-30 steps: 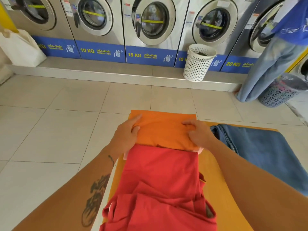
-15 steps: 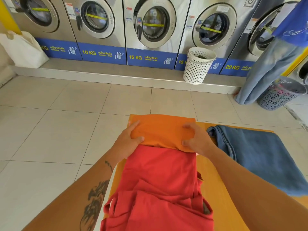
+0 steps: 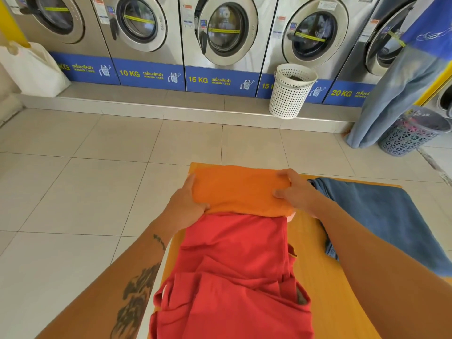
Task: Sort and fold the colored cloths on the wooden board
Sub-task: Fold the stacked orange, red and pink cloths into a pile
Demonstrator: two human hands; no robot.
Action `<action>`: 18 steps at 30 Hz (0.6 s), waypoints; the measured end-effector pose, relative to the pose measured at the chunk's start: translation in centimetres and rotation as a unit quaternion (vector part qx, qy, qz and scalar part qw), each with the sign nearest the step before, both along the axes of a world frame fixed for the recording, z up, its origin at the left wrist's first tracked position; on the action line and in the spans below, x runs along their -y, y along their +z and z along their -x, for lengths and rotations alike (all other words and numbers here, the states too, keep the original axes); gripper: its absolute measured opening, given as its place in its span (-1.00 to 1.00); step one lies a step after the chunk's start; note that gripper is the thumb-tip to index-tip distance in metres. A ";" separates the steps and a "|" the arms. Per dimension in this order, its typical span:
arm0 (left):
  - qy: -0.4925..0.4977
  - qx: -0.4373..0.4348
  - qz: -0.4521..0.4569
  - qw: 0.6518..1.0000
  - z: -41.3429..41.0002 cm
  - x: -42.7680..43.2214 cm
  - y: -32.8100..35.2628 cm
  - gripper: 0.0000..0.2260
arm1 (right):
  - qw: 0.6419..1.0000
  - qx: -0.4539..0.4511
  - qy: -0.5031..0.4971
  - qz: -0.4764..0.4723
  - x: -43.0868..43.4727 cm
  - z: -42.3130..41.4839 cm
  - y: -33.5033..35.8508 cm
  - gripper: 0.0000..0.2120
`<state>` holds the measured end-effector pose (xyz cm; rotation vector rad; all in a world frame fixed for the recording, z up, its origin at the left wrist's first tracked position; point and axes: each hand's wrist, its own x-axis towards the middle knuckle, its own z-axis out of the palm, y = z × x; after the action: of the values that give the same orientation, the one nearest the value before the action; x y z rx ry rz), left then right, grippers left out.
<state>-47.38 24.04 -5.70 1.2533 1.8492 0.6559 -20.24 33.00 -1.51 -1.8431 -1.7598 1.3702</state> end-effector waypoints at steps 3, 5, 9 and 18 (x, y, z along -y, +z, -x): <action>0.067 0.032 -0.043 0.996 -0.1 0.3 -0.2 -0.27 | 0.998 -0.016 0.003 -0.065 1.5 0.1 -1.0 -0.23; 0.107 0.084 -0.045 0.990 -0.1 0.6 -0.4 -0.33 | 0.995 0.009 0.000 -0.101 2.2 0.1 -1.8 -0.17; 0.167 0.126 -0.022 0.978 0.4 2.0 -1.1 -0.25 | 0.983 0.056 -0.078 -0.158 2.6 -0.6 -2.5 -0.26; 0.041 0.074 -0.117 0.990 -0.7 8.6 -1.5 -0.35 | 0.986 -0.057 -0.150 -0.038 10.7 -1.0 -3.8 -0.20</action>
<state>-46.70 15.40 -7.15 1.2436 1.7464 1.0072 -19.25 22.33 -5.32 -1.8561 -1.3917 1.2478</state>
